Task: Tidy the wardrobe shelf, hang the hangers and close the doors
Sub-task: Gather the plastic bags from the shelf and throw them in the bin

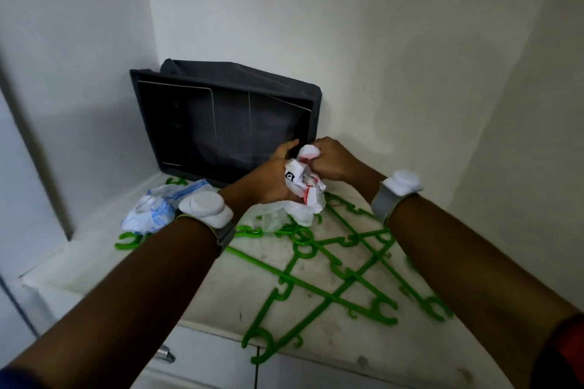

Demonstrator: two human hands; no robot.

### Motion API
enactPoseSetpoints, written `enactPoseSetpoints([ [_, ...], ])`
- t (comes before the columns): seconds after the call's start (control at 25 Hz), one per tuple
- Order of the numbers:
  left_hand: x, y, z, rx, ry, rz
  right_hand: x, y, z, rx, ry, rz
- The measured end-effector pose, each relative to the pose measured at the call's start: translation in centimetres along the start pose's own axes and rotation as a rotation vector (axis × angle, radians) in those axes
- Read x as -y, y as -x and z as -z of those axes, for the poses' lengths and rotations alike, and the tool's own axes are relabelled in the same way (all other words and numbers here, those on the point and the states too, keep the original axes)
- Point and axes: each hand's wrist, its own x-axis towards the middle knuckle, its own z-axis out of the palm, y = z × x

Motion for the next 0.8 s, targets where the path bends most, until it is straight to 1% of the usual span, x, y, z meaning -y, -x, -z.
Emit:
enactPoseSetpoints([
  [0.08,0.2,0.6,0.5,-0.037,0.044,0.03,1.3,-0.1,-1.3,0.026,-0.162,0.014],
  [0.12,0.3,1.2,1.2,-0.035,0.006,0.053,1.7,-0.3,-1.7,0.037,-0.238,0.005],
  [0.2,1.1,2.2,2.3,0.0,-0.188,0.06,2.7,-0.9,-2.2,0.028,-0.33,-0.022],
  [0.24,1.3,2.6,2.4,-0.008,-0.237,0.065,2.9,-1.0,-2.3,0.031,-0.357,-0.039],
  [0.32,2.0,4.1,3.3,-0.093,-0.241,0.069,4.5,-1.4,-3.2,0.137,-0.487,-0.102],
  [0.4,2.9,4.8,3.8,-0.197,-0.263,-0.002,5.6,-1.3,-4.1,0.285,-0.629,-0.153],
  [0.48,3.2,6.0,5.2,-0.263,-0.335,0.077,6.8,-1.3,-5.6,0.378,-0.693,-0.132],
  [0.52,3.4,6.6,6.2,-0.26,-0.397,0.125,7.5,-1.5,-6.3,0.399,-0.73,-0.115],
  [0.6,3.7,7.4,8.2,-0.241,-0.521,0.146,8.7,-2.3,-6.8,0.372,-0.864,-0.1],
  [0.64,3.6,7.7,9.2,-0.278,-0.496,0.116,9.1,-3.0,-6.7,0.321,-0.954,-0.104],
  [0.68,3.4,8.0,10.2,-0.355,-0.397,0.075,9.3,-3.9,-6.5,0.237,-1.027,-0.123],
  [0.72,3.0,8.5,11.3,-0.453,-0.288,0.042,9.3,-4.9,-6.3,0.146,-1.048,-0.156],
  [0.76,2.7,9.0,12.5,-0.545,-0.173,0.033,9.0,-5.7,-6.4,0.077,-1.0,-0.194],
  [0.8,2.6,9.4,13.9,-0.615,-0.069,0.034,8.8,-6.5,-7.0,0.045,-0.887,-0.225],
])
